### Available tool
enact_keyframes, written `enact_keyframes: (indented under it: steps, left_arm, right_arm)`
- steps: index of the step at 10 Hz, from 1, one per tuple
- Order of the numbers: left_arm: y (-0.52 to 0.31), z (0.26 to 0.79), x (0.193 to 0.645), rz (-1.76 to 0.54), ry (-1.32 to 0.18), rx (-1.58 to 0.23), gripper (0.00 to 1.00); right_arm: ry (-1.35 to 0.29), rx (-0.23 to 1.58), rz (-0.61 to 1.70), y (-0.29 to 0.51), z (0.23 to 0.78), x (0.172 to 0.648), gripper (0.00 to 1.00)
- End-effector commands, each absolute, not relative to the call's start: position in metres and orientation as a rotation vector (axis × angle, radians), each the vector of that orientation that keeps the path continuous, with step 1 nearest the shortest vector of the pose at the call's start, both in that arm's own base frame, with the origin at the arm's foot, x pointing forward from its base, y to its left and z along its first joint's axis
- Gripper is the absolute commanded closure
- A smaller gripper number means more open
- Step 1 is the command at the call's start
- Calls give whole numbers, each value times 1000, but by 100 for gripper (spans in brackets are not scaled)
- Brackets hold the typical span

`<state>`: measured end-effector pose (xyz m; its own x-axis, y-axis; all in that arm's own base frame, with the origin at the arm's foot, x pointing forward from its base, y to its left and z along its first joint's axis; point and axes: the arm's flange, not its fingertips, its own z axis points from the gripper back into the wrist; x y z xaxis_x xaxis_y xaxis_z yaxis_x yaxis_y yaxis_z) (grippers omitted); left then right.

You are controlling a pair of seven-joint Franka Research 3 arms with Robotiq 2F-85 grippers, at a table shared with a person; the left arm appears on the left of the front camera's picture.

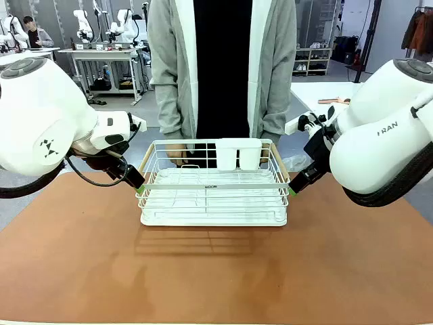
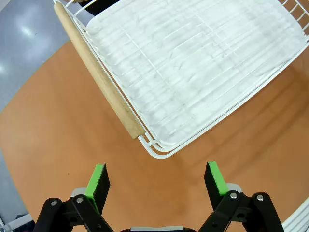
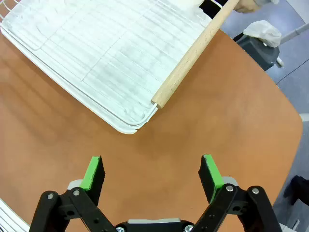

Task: Clean the table.
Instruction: Pick up the Lint Roller when the human hands it over.

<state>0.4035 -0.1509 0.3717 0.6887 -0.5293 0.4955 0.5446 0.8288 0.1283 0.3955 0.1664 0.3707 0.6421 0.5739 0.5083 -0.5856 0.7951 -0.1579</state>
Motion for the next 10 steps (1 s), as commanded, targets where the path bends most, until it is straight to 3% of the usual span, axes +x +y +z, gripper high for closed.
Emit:
enact_keyframes:
  steps: [1, 10]
  left_arm:
    - [-151, 372, 403, -601, -545, -30, 0]
    - [-151, 372, 403, -602, -545, -30, 0]
  right_arm:
    - [-572, 22, 661, 166, 371, 396, 0]
    - [-572, 21, 662, 166, 371, 396, 0]
